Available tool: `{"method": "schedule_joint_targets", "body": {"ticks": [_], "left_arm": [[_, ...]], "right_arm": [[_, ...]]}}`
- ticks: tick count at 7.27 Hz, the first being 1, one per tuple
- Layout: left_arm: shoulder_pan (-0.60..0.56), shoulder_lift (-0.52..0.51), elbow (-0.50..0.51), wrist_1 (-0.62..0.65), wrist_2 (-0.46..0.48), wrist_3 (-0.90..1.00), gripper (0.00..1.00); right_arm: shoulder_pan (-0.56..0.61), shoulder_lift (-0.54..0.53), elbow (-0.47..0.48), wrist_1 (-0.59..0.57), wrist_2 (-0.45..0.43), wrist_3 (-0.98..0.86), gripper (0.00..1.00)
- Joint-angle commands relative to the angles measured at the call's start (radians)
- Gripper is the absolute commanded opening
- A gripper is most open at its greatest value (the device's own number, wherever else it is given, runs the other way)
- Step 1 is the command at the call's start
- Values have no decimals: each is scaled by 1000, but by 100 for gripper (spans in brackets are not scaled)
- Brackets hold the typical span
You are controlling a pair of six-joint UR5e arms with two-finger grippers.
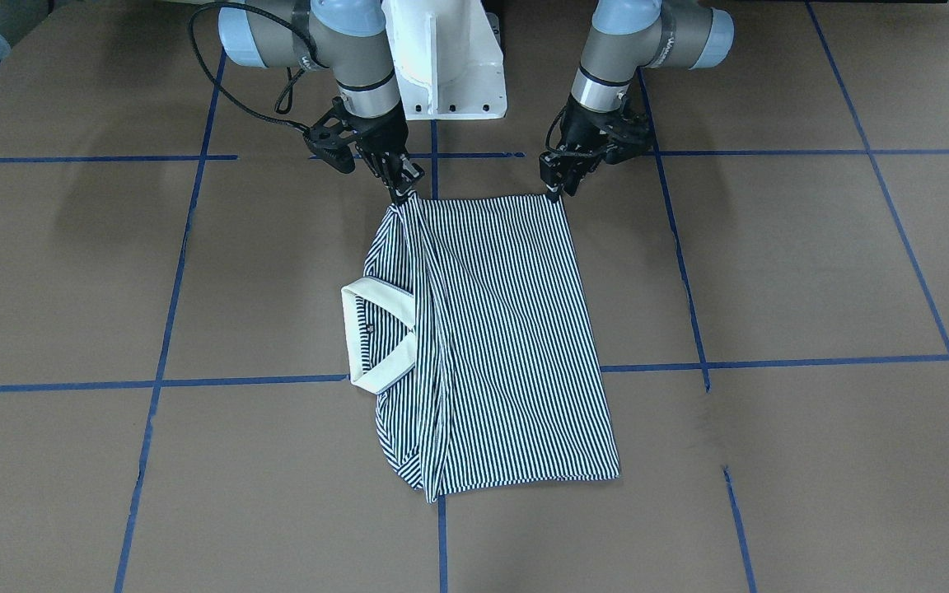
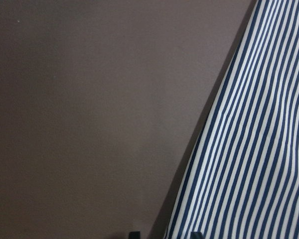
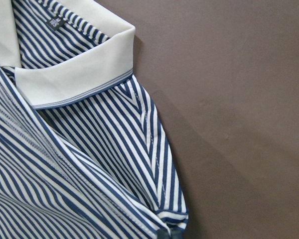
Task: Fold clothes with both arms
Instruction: 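Lower the left gripper to the shirt edge nearest the robot and grasp it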
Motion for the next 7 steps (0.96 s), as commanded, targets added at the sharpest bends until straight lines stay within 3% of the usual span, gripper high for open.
{"method": "schedule_joint_targets", "body": {"ticks": [1,3,4,5,6,7], "left_arm": [[4,-6,7,0,0,-1,0],[1,-8,-33,2,-1,-1,0],[3,-5,-120,53,-9,1,0],[3,-5,-236,168,-29,-2,0],[3,-15,-347,259,-73,-2,0],[-8,-49,-342,272,-75,10,0]], "right_arm": [[0,0,1,-1,0,0,0],[0,-14,12,-1,-5,6,0],[-35,-56,85,-31,-38,18,0],[-97,-107,250,-144,-105,31,0],[-109,-91,361,-316,-107,44,0],[-80,-53,347,-356,-118,26,0]]}}
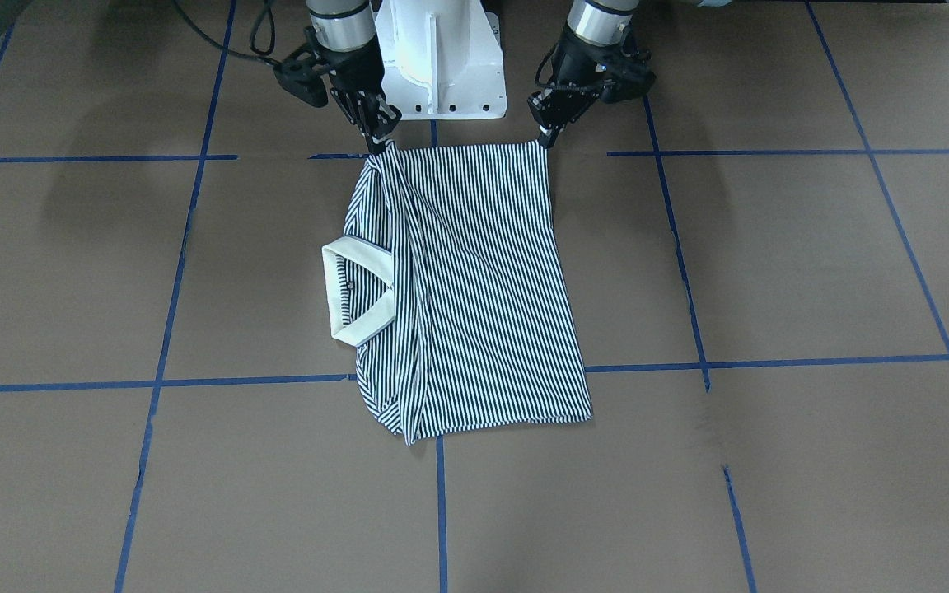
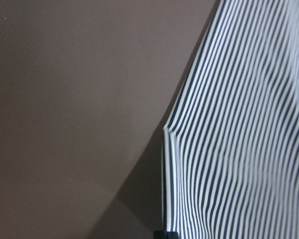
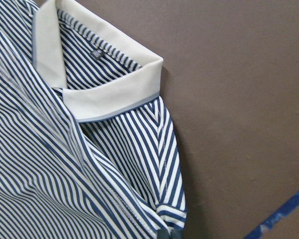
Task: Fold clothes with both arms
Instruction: 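Lift the near half with both grippers and fold it over the far half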
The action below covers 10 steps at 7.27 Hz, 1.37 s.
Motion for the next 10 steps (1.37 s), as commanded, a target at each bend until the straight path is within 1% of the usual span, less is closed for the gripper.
{"method": "schedule_joint_targets", "body": {"ticks": [1,2,3,4,5,6,7,8,9,10], "left_arm": [[-84,-59,7,51,-19,32,0],[-161,-127,64,48,-22,104,0],[-227,-189,142,44,-22,127,0],[-290,-223,208,41,-22,184,0],[-327,-235,282,0,-22,231,0],[-346,-246,367,-89,-21,239,0],[-360,-261,453,-169,-21,241,0],[-367,-296,547,-230,-18,241,0],[-401,-327,650,-293,-17,271,0],[-427,-361,777,-385,-11,325,0]], "right_arm": [[109,71,-10,-88,-11,-89,0],[192,132,-84,-80,-5,-154,0],[245,167,-162,-4,14,-168,0],[303,228,-313,100,46,-180,0],[337,291,-447,168,73,-200,0],[366,344,-551,207,83,-229,0],[397,374,-619,225,127,-269,0],[417,390,-687,282,149,-298,0],[432,419,-807,404,149,-309,0],[461,478,-977,522,168,-329,0]]}}
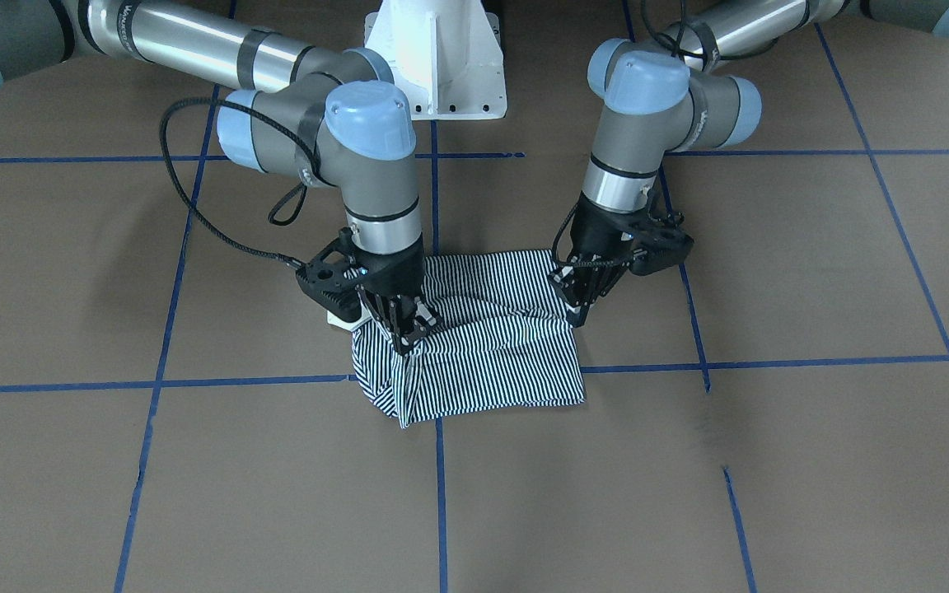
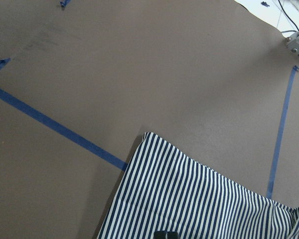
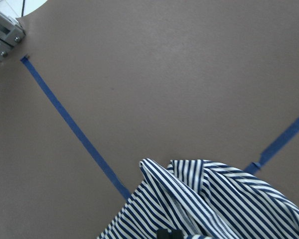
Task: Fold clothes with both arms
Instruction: 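Lift the near half with both grippers and fold it over the far half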
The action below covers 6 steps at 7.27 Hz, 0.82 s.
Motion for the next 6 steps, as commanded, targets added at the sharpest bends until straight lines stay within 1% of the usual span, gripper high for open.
{"method": "schedule_joint_targets", "body": {"ticks": [1,2,3,4,5,6], "left_arm": [[-72,-83,265,-200,5,70,7],[-90,-80,329,-318,5,112,26],[-89,-77,328,-323,3,114,42],[-91,-72,325,-327,3,114,43],[-89,-74,278,-321,-3,111,43],[-86,-75,244,-318,-4,107,41]], "right_arm": [[64,83,-281,214,42,-67,9],[97,95,-293,216,70,-84,54],[98,97,-291,214,75,-91,100],[105,97,-290,214,76,-104,100],[105,95,-282,216,75,-128,100],[111,95,-278,216,76,-128,100]]}}
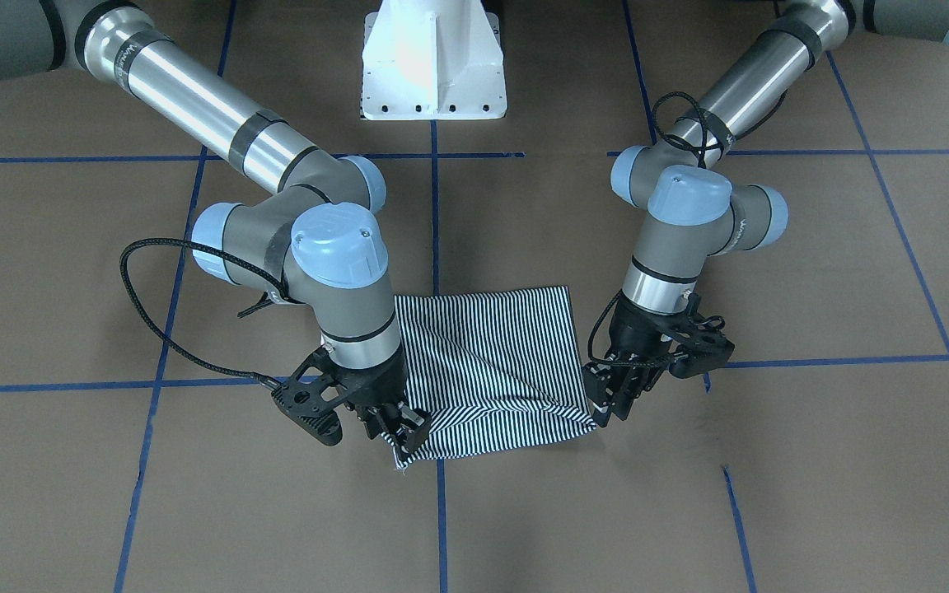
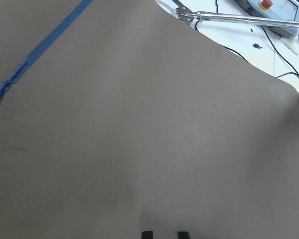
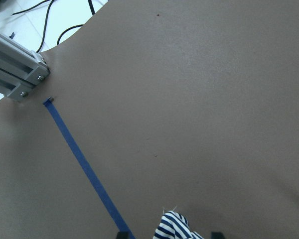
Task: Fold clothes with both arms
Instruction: 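Release the shirt and raise both grippers above the folded bundle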
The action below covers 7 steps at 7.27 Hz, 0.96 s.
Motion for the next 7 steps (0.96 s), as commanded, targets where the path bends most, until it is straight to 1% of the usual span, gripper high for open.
{"method": "schedule_joint_targets", "body": {"ticks": [1,2,3,4,5,6,7], "left_arm": [[13,-13,-50,26,-3,-7,3],[36,-36,-94,140,-37,10,0],[39,-85,-84,219,-98,86,0],[63,-99,-54,224,-101,208,0],[68,-121,15,220,-100,281,0],[68,-175,107,220,-98,316,0],[68,-261,216,218,-97,324,0]], "right_arm": [[11,-8,28,2,3,-10,100],[21,-20,54,2,27,-10,100],[35,-41,84,2,44,-19,100],[44,-72,122,2,63,-27,100],[55,-81,128,2,89,-39,100],[55,-87,136,2,90,-39,100],[55,-87,137,4,90,-39,100]]}}
